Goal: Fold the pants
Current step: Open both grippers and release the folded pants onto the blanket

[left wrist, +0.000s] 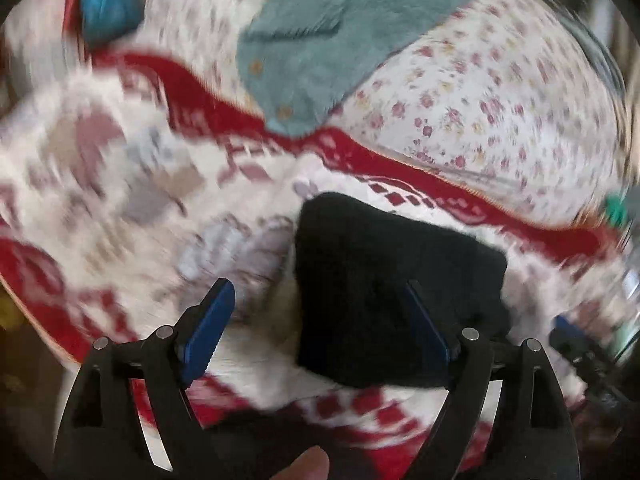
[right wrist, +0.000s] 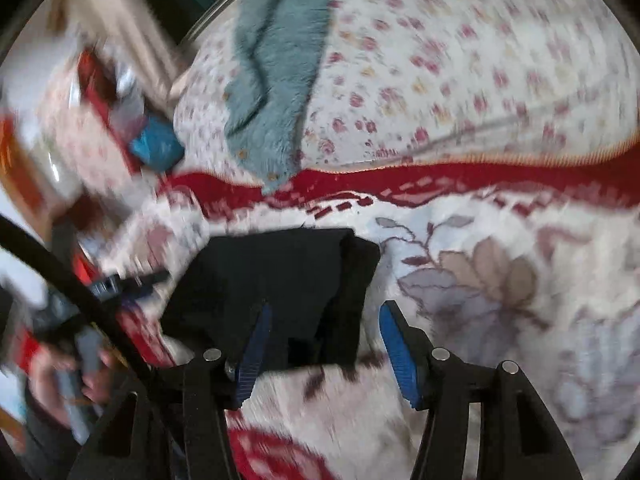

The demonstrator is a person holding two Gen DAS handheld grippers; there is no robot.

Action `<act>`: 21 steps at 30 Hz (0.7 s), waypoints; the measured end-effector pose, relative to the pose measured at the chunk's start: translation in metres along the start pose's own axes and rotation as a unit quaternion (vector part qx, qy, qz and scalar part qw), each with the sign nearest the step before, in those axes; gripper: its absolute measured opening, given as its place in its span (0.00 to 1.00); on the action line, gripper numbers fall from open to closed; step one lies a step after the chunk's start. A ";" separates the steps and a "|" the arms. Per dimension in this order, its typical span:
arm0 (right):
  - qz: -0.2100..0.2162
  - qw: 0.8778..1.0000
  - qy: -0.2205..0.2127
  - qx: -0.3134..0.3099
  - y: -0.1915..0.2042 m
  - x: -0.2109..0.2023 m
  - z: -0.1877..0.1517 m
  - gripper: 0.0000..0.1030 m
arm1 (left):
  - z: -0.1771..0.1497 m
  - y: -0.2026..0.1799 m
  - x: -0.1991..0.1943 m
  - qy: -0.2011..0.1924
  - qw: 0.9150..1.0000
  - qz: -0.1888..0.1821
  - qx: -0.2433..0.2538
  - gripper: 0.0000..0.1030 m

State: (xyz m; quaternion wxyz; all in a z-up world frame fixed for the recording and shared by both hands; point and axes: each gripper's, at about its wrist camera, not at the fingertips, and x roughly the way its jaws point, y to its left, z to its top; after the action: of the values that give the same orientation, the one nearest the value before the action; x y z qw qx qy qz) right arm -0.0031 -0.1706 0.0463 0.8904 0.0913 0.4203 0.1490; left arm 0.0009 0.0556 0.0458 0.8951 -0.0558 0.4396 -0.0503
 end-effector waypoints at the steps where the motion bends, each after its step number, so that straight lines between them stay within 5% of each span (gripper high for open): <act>1: -0.017 1.000 0.008 -0.022 0.013 -0.001 -0.003 0.52 | -0.002 -0.003 -0.005 -0.007 1.000 0.018 0.015 0.82; 8: -0.065 0.995 0.053 -0.057 0.043 0.007 -0.030 0.52 | -0.018 -0.020 -0.019 -0.024 0.995 0.072 0.057 0.82; 21: -0.064 0.994 0.064 -0.069 0.058 0.012 -0.038 0.52 | -0.034 -0.039 -0.022 -0.022 0.997 0.049 0.062 0.82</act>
State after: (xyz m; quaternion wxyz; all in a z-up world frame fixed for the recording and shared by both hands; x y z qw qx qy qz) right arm -0.0368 -0.1104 0.0303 0.8737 -0.0070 0.4699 0.1257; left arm -0.0410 0.0181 0.0477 0.9078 0.0205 0.4176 -0.0325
